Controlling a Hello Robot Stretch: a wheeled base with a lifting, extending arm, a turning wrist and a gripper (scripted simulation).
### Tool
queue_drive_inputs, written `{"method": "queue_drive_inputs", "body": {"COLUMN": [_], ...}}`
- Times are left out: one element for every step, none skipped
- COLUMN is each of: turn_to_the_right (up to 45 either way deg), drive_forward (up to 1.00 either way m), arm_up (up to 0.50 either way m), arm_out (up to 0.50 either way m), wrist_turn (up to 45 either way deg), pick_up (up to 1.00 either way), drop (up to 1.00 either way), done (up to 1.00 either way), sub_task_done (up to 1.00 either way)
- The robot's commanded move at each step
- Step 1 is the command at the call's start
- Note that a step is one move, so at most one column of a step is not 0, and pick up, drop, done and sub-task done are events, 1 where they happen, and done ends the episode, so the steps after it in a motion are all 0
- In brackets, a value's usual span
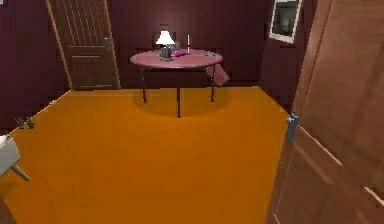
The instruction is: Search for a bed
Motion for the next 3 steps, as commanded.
{"method": "queue_drive_inputs", "body": {"turn_to_the_right": [0.0, -12.0, 0.0], "drive_forward": [1.0, 0.0, 0.2], "arm_up": [0.0, 0.0, 0.0], "arm_out": [0.0, 0.0, 0.0], "wrist_turn": [0.0, 0.0, 0.0], "pick_up": [0.0, 0.0, 0.0], "drop": [0.0, 0.0, 0.0], "done": [0.0, 0.0, 0.0], "sub_task_done": [0.0, 0.0, 0.0]}}
